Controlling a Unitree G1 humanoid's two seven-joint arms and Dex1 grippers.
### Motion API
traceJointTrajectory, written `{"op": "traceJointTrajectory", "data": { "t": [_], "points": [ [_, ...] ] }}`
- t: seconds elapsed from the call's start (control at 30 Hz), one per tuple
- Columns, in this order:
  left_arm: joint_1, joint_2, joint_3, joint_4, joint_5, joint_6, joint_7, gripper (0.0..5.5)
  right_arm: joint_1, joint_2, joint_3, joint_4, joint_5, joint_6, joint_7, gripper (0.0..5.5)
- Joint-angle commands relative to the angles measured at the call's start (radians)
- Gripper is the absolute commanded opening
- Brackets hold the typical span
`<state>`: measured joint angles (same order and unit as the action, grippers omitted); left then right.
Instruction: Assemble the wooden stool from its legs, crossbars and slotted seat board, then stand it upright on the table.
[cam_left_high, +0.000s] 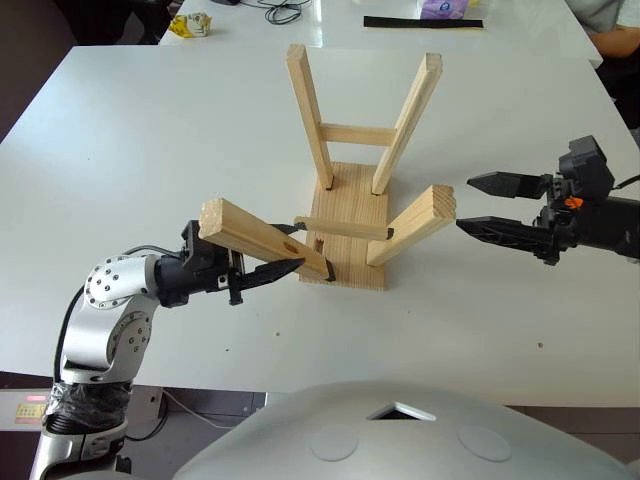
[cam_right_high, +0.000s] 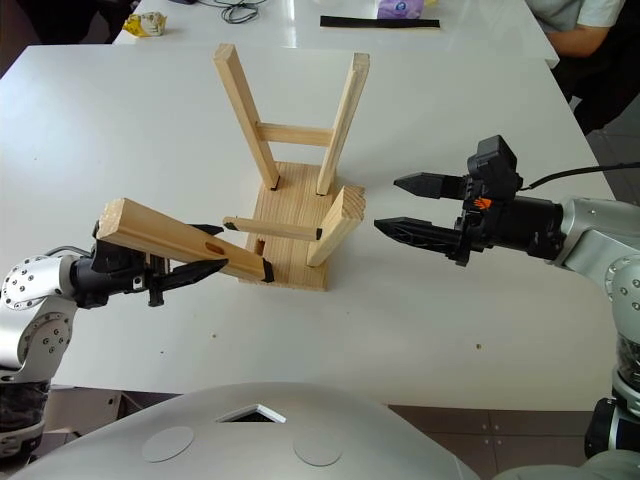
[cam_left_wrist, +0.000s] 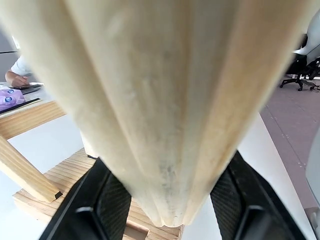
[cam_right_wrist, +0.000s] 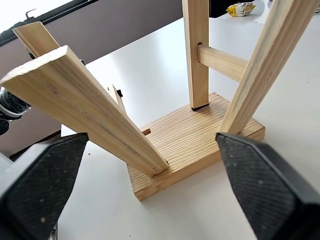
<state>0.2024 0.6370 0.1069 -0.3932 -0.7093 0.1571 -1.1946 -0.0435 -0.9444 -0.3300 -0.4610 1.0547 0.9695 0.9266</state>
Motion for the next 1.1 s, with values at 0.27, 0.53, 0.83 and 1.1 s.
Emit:
{"op": "traceJointTrajectory", "data": {
  "t": [0.27,0.53,0.83,1.1],
  "points": [
    [-0.091,0.072,0.01,0.097,0.123,-0.199,-0.167,2.05,0.062,0.025,-0.023,-0.044,-0.015,-0.038,-0.032,4.7],
    [-0.194,0.062,-0.036,0.195,0.159,-0.286,-0.238,2.05,0.076,0.039,-0.01,-0.06,-0.024,-0.055,-0.04,4.7],
    [-0.218,0.04,-0.052,0.238,0.186,-0.354,-0.23,2.05,0.066,0.033,-0.001,-0.05,-0.024,-0.064,-0.028,4.7],
    [-0.184,0.028,-0.072,0.283,0.206,-0.437,-0.243,2.05,0.059,0.033,0.006,-0.047,-0.017,-0.062,-0.027,4.7]
  ]
}}
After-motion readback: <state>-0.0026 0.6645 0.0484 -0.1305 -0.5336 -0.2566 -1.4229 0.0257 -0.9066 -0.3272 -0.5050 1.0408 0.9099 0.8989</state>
